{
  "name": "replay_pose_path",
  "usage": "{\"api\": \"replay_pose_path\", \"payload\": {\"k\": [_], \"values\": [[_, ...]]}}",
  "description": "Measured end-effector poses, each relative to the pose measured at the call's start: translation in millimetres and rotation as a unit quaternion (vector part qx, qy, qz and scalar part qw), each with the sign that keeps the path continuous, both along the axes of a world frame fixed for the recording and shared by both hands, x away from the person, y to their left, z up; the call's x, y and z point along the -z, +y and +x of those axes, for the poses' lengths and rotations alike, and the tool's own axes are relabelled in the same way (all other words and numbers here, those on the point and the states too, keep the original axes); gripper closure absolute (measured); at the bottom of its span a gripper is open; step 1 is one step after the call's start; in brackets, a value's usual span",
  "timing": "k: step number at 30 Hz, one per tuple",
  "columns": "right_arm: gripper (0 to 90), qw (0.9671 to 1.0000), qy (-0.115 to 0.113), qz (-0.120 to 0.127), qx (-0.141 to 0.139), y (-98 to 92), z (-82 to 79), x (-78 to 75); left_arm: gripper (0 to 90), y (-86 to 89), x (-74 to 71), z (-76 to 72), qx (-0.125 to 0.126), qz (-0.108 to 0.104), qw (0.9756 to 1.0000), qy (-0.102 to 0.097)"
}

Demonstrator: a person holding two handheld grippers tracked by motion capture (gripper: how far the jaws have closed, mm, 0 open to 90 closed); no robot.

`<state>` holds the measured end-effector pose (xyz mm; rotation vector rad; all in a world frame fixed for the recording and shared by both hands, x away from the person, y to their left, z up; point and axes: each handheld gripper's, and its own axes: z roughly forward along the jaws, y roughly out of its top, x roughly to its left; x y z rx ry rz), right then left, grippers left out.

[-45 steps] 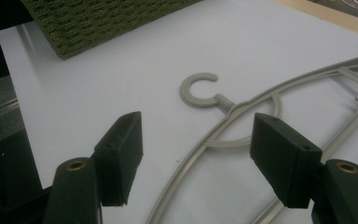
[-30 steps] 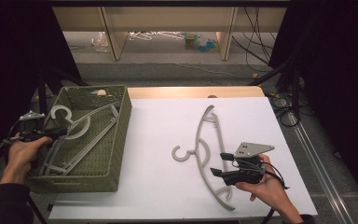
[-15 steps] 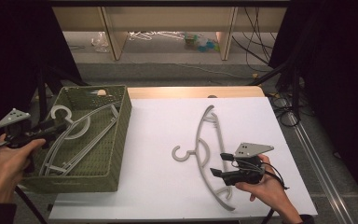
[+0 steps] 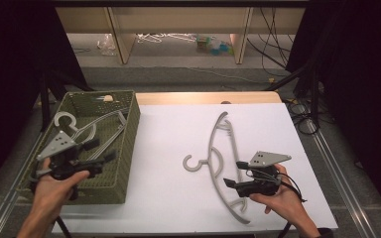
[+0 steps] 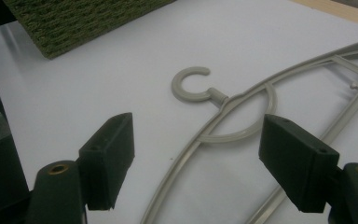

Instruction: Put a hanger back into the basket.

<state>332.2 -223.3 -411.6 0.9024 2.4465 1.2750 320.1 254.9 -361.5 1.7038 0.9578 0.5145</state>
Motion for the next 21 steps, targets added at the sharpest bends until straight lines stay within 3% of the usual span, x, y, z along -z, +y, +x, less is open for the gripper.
{"api": "replay_pose_path", "payload": {"k": [2,6,9,15,17,19,21], "values": [[27.2,1.0,0.001,0.003,0.0,0.1,0.4,-0.1,22.8,-12.1,4.6,-2.1,0.013,-0.008,0.9999,-0.006],[26.7,1.0,0.0,0.002,0.004,0.2,0.1,0.5,18.2,-32.4,14.3,-6.6,0.038,-0.02,0.9991,0.0],[26.5,1.0,-0.001,0.003,0.005,0.5,0.2,0.6,16.2,-45.5,21.5,-10.2,0.07,-0.025,0.9972,0.003],[26.4,1.0,0.001,0.001,0.003,1.3,0.5,2.0,16.0,-67.1,33.1,-19.4,0.093,-0.021,0.9954,-0.001],[26.5,1.0,0.003,0.0,0.005,2.3,0.0,2.9,16.0,-76.7,41.7,-23.2,0.113,-0.008,0.9934,-0.013],[26.5,1.0,0.003,-0.002,0.001,2.8,0.5,3.9,16.3,-79.8,45.2,-25.0,0.113,-0.01,0.9935,-0.01],[26.5,1.0,0.002,-0.003,-0.001,3.2,0.6,4.3,16.2,-85.9,52.5,-28.4,0.127,-0.007,0.9918,-0.004]]}}
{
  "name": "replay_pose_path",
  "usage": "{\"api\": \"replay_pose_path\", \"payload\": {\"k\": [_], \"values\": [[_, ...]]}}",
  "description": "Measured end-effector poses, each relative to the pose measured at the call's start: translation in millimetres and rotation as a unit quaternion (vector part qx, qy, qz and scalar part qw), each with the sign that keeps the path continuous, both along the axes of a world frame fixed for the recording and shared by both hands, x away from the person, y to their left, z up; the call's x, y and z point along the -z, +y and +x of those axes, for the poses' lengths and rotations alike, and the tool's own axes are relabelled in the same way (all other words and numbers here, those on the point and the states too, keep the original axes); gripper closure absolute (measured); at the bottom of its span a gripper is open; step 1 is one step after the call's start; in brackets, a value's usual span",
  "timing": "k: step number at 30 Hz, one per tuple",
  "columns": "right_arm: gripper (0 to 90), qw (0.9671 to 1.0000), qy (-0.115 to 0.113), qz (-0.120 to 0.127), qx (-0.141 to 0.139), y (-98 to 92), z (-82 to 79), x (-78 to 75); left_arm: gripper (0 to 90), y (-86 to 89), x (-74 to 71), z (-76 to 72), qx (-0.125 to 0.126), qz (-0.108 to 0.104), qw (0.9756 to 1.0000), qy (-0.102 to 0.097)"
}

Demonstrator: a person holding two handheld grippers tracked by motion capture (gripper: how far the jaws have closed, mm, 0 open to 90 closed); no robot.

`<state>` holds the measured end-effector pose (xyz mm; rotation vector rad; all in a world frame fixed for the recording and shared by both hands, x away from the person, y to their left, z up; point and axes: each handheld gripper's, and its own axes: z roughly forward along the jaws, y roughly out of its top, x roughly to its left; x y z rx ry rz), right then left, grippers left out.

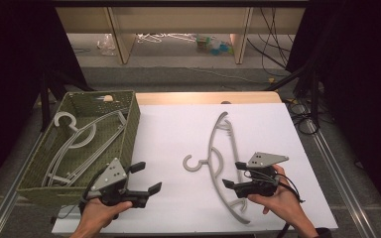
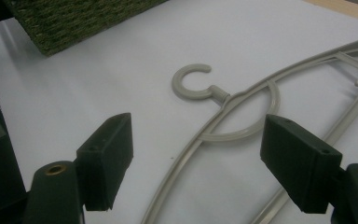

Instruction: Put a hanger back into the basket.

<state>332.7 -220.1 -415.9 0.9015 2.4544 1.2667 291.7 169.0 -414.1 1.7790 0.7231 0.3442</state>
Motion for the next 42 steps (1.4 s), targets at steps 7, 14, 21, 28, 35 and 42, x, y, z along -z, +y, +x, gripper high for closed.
{"api": "replay_pose_path", "payload": {"k": [7,14,21,28,35,42], "values": [[26.5,1.0,0.0,-0.002,0.003,0.4,-0.3,1.1,16.3,-1.6,3.1,-4.5,-0.001,-0.005,1.0,-0.005],[26.4,0.9999,0.008,-0.013,-0.006,5.4,-0.3,6.0,16.5,-6.3,16.8,-8.0,-0.002,0.013,0.9999,0.006],[27.3,0.9984,0.018,-0.053,-0.011,13.4,4.9,18.4,16.8,-5.9,17.3,-7.7,-0.012,0.001,0.9999,0.007],[31.9,0.9942,0.056,-0.091,-0.002,29.1,15.3,32.5,17.1,-8.1,20.6,-7.6,-0.01,0.006,0.9999,0.013],[38.6,0.9861,0.106,-0.127,-0.004,41.3,24.5,41.9,17.3,-9.0,22.1,-7.0,-0.006,0.011,0.9998,0.012],[46.8,0.9788,0.133,-0.154,-0.021,53.3,34.0,50.9,17.2,-10.1,23.1,-6.6,-0.001,0.014,0.9998,0.013]]}}
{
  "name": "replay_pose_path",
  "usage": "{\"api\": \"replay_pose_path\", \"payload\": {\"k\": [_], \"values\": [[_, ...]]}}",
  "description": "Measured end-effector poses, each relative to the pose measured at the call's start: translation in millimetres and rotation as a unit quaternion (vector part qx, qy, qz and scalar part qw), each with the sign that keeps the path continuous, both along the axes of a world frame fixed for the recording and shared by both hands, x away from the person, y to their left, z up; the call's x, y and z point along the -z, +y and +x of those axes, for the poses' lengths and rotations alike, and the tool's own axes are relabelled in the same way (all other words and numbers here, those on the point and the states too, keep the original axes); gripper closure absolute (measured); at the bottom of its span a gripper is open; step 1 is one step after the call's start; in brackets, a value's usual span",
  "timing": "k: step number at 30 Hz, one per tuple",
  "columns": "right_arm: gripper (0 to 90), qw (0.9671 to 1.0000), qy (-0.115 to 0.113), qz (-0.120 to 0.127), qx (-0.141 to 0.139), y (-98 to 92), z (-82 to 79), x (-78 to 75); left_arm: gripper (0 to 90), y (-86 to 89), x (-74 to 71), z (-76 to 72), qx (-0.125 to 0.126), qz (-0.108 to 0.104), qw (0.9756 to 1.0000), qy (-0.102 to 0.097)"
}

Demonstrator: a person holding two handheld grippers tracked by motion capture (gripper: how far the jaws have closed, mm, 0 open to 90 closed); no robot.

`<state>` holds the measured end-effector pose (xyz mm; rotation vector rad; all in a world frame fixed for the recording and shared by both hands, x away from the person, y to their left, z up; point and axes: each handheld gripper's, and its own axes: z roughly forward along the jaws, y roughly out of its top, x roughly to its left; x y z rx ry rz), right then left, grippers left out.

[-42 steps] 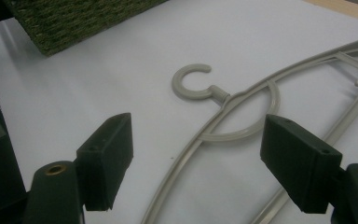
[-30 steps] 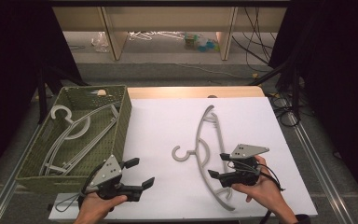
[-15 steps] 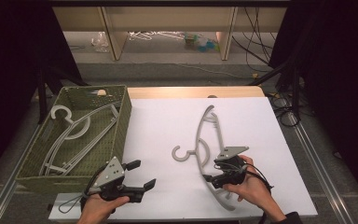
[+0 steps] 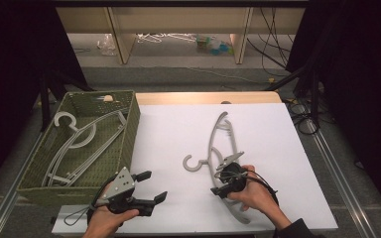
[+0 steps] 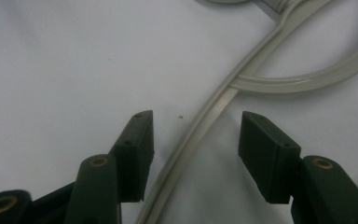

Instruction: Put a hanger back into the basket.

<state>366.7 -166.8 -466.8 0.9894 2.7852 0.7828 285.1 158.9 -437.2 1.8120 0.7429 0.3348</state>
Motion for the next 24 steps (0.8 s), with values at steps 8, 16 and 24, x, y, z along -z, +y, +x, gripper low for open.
{"api": "replay_pose_path", "payload": {"k": [8,16,24], "values": [[56.4,0.9994,0.007,-0.033,-0.007,12.5,9.5,0.0,17.6,0.6,2.0,1.8,0.0,-0.001,1.0,0.001],[63.6,0.9983,0.024,-0.054,0.001,16.2,17.6,-2.1,17.8,1.7,2.2,1.5,-0.003,0.004,1.0,0.0],[71.5,0.9984,0.023,-0.052,-0.005,12.4,19.7,-2.3,18.1,2.8,3.0,2.5,-0.001,0.002,1.0,-0.002]]}}
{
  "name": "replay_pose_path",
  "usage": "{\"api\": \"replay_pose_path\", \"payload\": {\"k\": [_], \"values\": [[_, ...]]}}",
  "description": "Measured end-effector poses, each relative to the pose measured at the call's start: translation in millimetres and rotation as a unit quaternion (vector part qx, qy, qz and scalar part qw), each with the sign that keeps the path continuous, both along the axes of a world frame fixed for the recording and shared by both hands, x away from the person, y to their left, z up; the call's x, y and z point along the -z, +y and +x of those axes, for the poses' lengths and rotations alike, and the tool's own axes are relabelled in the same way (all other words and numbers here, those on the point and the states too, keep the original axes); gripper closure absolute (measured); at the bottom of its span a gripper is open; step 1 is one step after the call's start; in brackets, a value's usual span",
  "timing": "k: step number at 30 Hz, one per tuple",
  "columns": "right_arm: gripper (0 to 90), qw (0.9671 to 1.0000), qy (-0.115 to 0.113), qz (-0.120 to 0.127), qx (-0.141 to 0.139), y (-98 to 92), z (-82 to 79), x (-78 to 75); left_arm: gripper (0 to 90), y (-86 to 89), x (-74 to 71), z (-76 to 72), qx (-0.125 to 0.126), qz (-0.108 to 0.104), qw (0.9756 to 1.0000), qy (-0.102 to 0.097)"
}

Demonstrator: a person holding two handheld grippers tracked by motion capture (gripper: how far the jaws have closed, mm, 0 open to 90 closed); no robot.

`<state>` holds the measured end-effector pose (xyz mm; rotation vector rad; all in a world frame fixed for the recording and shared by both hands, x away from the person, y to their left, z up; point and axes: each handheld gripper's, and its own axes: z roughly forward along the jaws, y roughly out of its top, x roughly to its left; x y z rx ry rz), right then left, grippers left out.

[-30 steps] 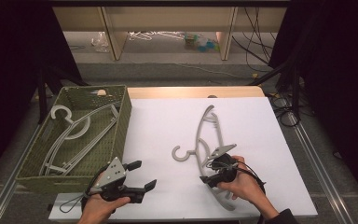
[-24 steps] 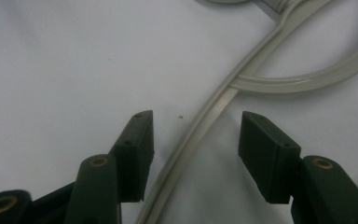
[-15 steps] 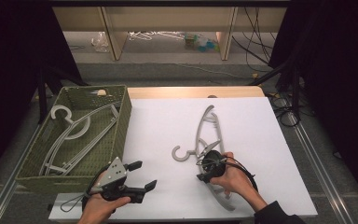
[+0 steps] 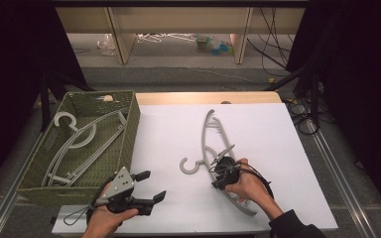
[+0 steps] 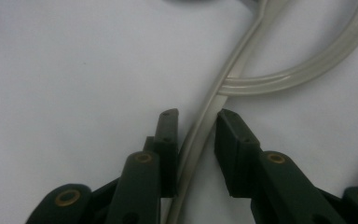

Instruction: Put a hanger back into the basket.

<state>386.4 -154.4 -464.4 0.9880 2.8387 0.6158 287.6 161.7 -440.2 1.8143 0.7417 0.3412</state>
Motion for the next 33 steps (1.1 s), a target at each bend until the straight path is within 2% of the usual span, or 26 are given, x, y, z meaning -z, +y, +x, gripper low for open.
{"api": "replay_pose_path", "payload": {"k": [7,12,15,21,24,27,28,29,30,31,32,33], "values": [[74.6,0.9999,-0.003,-0.002,-0.012,-2.2,0.8,-0.4,18.4,0.6,0.1,0.2,-0.004,0.012,0.9999,0.0],[80.4,0.9992,-0.005,-0.009,-0.038,-6.7,1.2,-1.5,18.7,0.0,1.3,1.1,-0.003,0.013,0.9999,-0.003],[82.1,0.9982,-0.006,-0.015,-0.057,-8.5,0.6,-2.4,18.8,-0.2,1.4,1.4,-0.003,0.017,0.9998,-0.004],[82.2,0.994,-0.022,-0.036,-0.101,-7.5,-1.6,-4.3,19.3,-1.1,2.3,2.4,-0.003,0.026,0.9996,-0.008],[82.2,0.9917,-0.025,-0.035,-0.121,-9.0,-2.2,-7.4,19.5,-5.3,3.1,3.8,-0.003,0.054,0.9981,-0.03],[82.2,0.9886,-0.027,-0.03,-0.145,-9.0,-5.4,-12.9,19.6,-11.4,3.8,7.2,-0.001,0.066,0.9972,-0.037],[82.2,0.9876,-0.023,-0.03,-0.153,-8.9,-6.7,-14.2,19.9,-12.8,3.8,8.7,-0.002,0.079,0.9958,-0.046],[82.2,0.9864,-0.022,-0.031,-0.16,-8.8,-7.6,-15.2,20.3,-14.7,3.8,10.6,-0.001,0.1,0.9932,-0.059],[82.2,0.9853,-0.021,-0.031,-0.167,-8.8,-9.3,-16.0,20.8,-14.7,3.8,10.6,-0.001,0.1,0.9932,-0.059],[82.2,0.9837,-0.019,-0.028,-0.177,-9.0,-11.2,-18.3,21.3,-19.7,5.8,13.7,-0.005,0.119,0.9911,-0.059],[82.2,0.9842,-0.018,-0.025,-0.174,-9.1,-12.8,-19.3,21.6,-20.6,5.8,15.5,-0.001,0.128,0.9897,-0.065],[82.2,0.9835,-0.017,-0.023,-0.178,-9.1,-13.6,-20.2,22.1,-23.9,7.2,17.1,-0.004,0.13,0.9897,-0.06]]}}
